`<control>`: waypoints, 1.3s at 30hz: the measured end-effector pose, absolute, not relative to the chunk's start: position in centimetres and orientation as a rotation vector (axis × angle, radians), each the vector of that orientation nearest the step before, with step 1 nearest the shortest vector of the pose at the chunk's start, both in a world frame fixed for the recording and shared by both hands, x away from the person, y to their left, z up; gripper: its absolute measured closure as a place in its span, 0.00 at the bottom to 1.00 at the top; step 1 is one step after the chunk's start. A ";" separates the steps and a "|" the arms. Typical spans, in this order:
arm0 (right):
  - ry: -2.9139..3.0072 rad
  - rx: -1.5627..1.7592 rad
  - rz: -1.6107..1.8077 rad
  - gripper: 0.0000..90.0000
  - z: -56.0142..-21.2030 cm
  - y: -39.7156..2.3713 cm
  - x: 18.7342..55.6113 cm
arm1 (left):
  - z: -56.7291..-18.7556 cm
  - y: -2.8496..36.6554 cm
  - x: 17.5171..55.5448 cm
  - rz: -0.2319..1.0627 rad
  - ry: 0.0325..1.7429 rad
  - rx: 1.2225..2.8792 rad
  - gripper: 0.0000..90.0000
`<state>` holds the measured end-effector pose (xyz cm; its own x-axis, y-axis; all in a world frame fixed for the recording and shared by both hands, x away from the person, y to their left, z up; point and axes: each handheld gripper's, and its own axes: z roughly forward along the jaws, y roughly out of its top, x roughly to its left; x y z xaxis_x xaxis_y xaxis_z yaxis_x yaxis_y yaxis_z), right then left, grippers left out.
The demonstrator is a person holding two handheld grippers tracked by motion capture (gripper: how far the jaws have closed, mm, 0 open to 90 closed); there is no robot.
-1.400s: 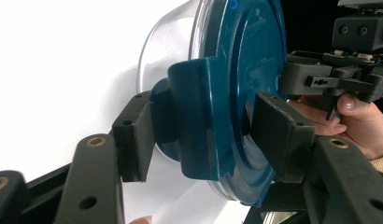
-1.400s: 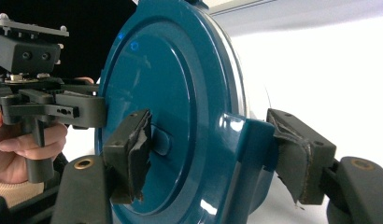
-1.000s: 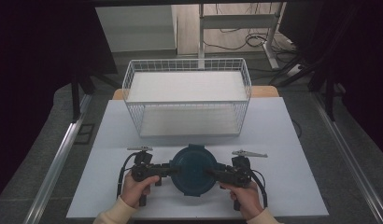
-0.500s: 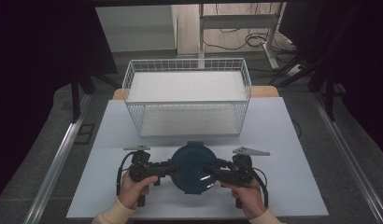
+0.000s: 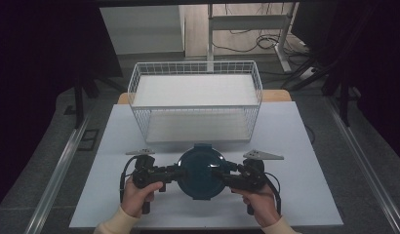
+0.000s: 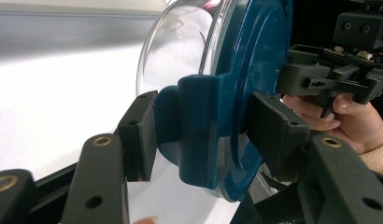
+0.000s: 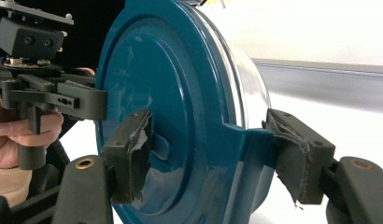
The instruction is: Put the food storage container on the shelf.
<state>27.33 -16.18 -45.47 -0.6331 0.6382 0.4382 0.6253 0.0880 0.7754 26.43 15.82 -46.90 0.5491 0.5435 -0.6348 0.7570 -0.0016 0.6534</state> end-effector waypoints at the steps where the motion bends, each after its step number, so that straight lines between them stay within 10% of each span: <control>1: 2.309 1.339 1.635 0.37 -45.4 -16.2 27.4 | -46.8 15.9 26.5 -0.238 1.105 1.670 0.50; 39: 2.264 1.240 1.671 0.38 -36.8 -15.8 31.3 | -37.9 16.4 30.7 -0.149 1.009 1.651 0.51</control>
<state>31.30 -15.84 -36.75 -0.6731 0.6292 0.3886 0.5567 0.0851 0.8264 30.70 16.40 -37.93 0.6238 0.5310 -0.5735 0.6739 0.0064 0.7388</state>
